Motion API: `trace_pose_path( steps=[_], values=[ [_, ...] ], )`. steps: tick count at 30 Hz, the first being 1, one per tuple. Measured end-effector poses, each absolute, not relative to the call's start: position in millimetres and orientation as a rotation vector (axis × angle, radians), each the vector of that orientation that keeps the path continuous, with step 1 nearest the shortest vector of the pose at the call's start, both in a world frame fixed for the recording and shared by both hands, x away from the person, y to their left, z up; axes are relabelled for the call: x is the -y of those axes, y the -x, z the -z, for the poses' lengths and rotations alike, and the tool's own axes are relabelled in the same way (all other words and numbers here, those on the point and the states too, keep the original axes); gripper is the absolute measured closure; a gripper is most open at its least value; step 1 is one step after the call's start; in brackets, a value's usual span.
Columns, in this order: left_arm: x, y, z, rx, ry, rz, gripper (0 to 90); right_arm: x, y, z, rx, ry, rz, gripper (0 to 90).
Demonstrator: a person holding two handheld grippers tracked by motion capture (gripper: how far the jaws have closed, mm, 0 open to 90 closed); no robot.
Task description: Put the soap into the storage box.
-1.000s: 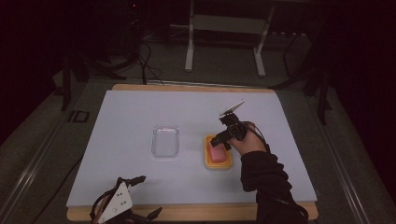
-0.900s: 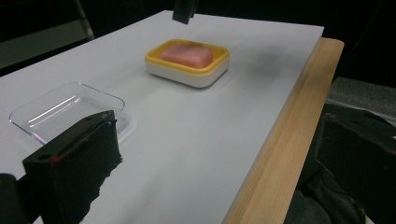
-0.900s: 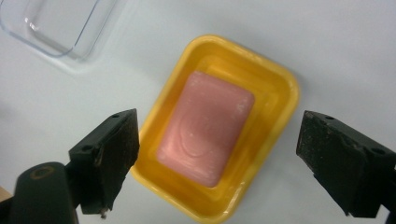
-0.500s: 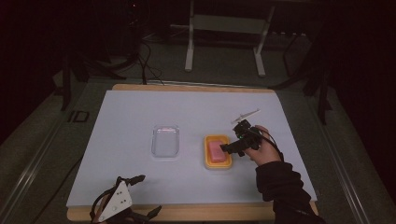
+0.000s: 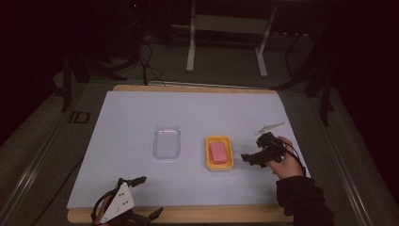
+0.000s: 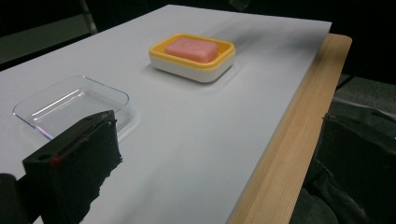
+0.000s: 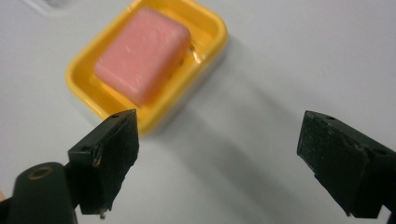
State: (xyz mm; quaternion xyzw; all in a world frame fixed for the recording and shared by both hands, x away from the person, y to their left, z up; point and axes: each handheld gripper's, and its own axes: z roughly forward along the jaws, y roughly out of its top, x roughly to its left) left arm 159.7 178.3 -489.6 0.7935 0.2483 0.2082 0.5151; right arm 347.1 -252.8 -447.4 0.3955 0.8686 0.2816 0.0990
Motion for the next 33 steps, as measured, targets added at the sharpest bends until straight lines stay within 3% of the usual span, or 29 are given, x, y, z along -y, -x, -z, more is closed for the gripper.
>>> trace_pose_path(
  steps=[33],
  values=[
    [-178, -159, 490, -0.589, -1.916, -0.497, 0.3, 306, -290, 482, -2.432, -1.135, -0.961, 13.2]
  ],
)
